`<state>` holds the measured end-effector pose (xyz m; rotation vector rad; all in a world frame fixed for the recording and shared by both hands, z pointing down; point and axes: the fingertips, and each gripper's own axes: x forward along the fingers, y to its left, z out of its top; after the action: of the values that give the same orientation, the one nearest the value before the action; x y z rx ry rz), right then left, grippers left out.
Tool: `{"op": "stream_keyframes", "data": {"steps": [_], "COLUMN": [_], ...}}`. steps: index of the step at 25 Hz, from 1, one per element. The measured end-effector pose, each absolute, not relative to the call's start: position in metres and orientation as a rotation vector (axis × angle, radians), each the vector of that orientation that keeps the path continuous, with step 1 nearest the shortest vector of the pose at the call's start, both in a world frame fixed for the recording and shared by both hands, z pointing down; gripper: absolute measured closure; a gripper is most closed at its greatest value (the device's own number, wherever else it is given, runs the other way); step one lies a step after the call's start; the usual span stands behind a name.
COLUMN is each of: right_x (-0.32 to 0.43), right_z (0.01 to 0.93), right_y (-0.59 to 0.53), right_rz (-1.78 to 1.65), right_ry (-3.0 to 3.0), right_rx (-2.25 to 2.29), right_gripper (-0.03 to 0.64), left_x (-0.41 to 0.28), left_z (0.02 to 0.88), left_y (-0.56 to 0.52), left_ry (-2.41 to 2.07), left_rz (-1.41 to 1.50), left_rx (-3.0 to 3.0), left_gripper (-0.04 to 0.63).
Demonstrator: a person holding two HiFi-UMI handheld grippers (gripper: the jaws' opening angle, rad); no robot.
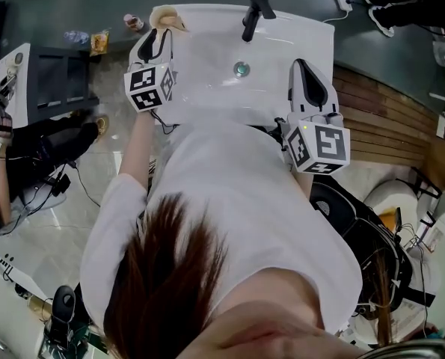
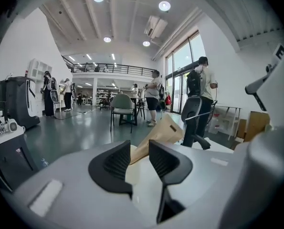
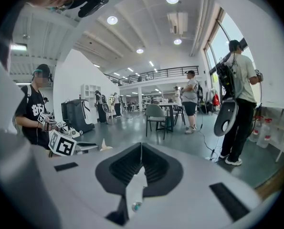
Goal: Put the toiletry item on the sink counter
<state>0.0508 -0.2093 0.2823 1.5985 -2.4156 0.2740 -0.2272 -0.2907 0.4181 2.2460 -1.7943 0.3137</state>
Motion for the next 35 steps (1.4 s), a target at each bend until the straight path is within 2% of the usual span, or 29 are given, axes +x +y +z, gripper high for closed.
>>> {"op": "stream_keyframes", "data": {"steps": [5, 9, 19, 23, 35], "right_x": [0.054, 0.065, 0.099, 0.094, 0.089], "right_z": [0.283, 0.288, 0.293, 0.291, 0.279], "right_y": [-0.208, -0.220, -0.234, -0.228, -0.216], "right_rz": [0.280, 0.286, 0.270, 0.249, 0.204], "right_ry": [-2.415, -2.391, -2.331, -2.316, -2.354], "right_rx": [1.615, 1.628, 1.681, 1.694, 1.670], "right_gripper": [0.606, 0.606, 0.606, 0.606, 0.606], "left_x": [-0.225, -0.219, -0.202, -0.210, -0.173], "left_z": [0.386, 0.369, 0.301, 0.282, 0.248], "left_y": [-0.290, -0.297, -0.283, -0.265, -0.222], "left_ry": [-1.797, -1.823, -1.868, -1.898, -1.814], "left_rz": [0.225, 0.275, 0.201, 0.163, 0.113], "left_rx": [2.291, 2.354, 2.461, 2.495, 2.601], "left_gripper": [0.469, 0.471, 0.517, 0.517, 0.537]}}
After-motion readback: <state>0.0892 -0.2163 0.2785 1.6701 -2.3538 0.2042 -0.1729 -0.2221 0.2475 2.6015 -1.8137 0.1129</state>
